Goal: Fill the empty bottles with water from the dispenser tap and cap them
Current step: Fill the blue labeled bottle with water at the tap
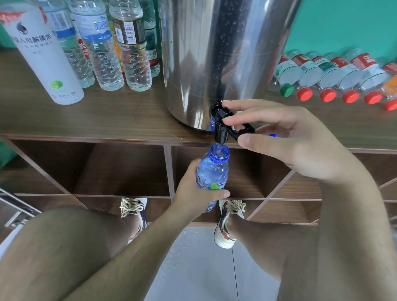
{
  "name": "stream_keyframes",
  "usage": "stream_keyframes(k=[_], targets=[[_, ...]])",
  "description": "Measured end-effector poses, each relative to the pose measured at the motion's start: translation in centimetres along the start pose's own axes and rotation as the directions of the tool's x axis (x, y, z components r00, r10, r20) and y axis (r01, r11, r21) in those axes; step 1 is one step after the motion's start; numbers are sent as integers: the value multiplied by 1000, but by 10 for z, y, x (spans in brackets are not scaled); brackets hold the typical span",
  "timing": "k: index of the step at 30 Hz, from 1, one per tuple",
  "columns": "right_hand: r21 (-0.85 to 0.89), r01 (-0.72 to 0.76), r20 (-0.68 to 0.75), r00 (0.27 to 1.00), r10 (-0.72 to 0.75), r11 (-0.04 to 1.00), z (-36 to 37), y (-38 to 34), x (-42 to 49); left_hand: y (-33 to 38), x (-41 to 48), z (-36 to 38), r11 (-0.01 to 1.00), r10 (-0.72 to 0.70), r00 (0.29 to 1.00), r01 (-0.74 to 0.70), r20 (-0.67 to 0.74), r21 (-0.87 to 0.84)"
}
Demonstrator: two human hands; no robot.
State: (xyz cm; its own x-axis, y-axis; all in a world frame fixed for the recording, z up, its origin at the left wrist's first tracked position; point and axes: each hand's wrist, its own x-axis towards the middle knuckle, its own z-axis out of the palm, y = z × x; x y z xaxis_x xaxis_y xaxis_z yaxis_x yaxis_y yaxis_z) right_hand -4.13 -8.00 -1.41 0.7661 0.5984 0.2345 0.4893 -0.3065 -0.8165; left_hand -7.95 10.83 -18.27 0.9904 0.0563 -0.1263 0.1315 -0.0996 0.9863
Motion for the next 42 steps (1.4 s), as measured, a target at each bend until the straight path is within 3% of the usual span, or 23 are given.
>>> stream_keyframes(k=[30, 42], targets=[[-65, 61, -15, 998, -63, 996, 3, 0, 0, 5, -1, 1, 1000, -16, 1000, 16, 5, 19], [1, 17, -36, 999, -17, 1000, 4, 1, 2, -1, 1, 1, 999, 3, 1000, -3, -2, 40]])
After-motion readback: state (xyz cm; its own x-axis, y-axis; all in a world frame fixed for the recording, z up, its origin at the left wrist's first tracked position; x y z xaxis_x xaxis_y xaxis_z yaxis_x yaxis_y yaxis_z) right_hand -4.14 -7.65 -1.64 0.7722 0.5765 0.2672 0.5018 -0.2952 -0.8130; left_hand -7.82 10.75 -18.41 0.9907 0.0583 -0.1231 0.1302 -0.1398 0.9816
